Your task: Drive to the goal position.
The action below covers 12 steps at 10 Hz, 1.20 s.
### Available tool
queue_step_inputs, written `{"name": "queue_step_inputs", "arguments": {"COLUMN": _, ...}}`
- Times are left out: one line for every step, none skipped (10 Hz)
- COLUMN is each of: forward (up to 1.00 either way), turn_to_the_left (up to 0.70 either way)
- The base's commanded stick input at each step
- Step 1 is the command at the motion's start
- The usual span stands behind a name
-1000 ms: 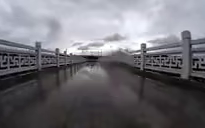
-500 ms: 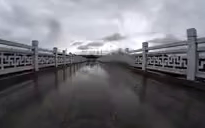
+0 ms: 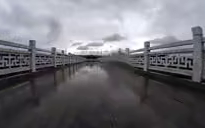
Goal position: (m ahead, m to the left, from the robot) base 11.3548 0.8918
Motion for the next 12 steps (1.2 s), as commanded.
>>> {"name": "queue_step_inputs", "arguments": {"forward": 0.0, "turn_to_the_left": 0.0}}
{"name": "queue_step_inputs", "arguments": {"forward": 0.0, "turn_to_the_left": 0.0}}
{"name": "queue_step_inputs", "arguments": {"forward": 0.0, "turn_to_the_left": 0.0}}
{"name": "queue_step_inputs", "arguments": {"forward": 0.0, "turn_to_the_left": 0.0}}
{"name": "queue_step_inputs", "arguments": {"forward": 0.02, "turn_to_the_left": 0.0}}
{"name": "queue_step_inputs", "arguments": {"forward": 0.18, "turn_to_the_left": 0.0}}
{"name": "queue_step_inputs", "arguments": {"forward": 0.45, "turn_to_the_left": 0.0}}
{"name": "queue_step_inputs", "arguments": {"forward": 0.45, "turn_to_the_left": 0.0}}
{"name": "queue_step_inputs", "arguments": {"forward": 0.45, "turn_to_the_left": 0.0}}
{"name": "queue_step_inputs", "arguments": {"forward": 0.45, "turn_to_the_left": 0.0}}
{"name": "queue_step_inputs", "arguments": {"forward": 0.45, "turn_to_the_left": 0.0}}
{"name": "queue_step_inputs", "arguments": {"forward": 0.45, "turn_to_the_left": 0.0}}
